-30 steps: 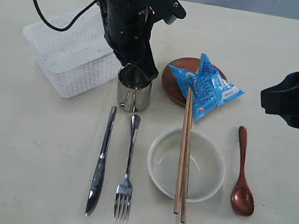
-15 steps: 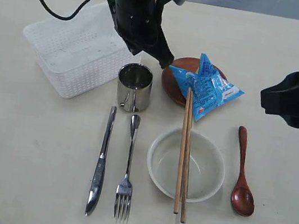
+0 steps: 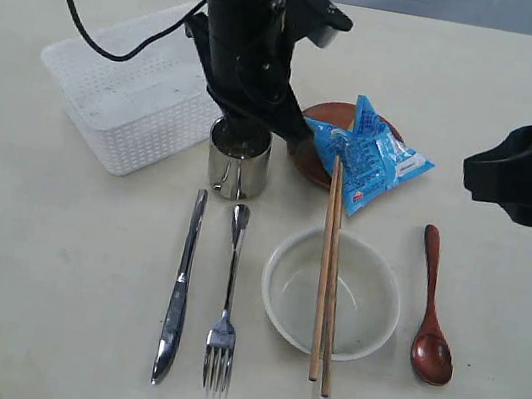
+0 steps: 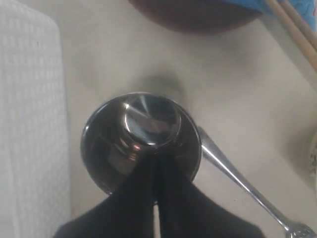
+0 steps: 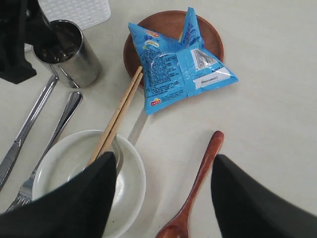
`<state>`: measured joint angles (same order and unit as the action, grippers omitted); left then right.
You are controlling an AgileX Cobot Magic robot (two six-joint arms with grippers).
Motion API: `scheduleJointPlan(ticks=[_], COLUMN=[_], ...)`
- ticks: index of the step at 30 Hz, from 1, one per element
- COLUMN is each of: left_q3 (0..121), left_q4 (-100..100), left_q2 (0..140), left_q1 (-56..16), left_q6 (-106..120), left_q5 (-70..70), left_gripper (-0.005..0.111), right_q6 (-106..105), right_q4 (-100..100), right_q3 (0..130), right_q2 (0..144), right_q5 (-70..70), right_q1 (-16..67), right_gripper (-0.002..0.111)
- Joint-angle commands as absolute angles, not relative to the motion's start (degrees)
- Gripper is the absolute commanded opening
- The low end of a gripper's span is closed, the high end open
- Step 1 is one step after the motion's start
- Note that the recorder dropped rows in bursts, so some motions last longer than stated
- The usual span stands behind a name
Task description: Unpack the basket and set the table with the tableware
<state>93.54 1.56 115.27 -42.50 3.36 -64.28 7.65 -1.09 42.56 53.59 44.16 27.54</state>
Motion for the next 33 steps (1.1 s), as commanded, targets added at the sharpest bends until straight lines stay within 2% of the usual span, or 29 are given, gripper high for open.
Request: scheduleJointPlan(ticks=[1, 24, 33], left_q3=[93.7, 93.7, 93.7], left_q4=[1.2, 5.2, 6.1], left_q2=[116.7, 121.0, 121.0], left_q1=[-42.4, -42.4, -39.4], left_q6=[3.6, 3.9, 3.5], left_q5=[-64.0, -56.2, -53.8], left_gripper=[0.0, 0.0, 0.0], right_q6=[7.2, 6.1, 6.1], right_q4=[-1.6, -1.6, -1.6], right_q3=[42.6, 42.6, 42.6], right_q2=[53.7, 53.7, 53.7], right_q5=[43.6, 43.7, 43.6], right_q1=[27.6, 27.6, 27.6], right_gripper=[0.055, 0.055, 0.055])
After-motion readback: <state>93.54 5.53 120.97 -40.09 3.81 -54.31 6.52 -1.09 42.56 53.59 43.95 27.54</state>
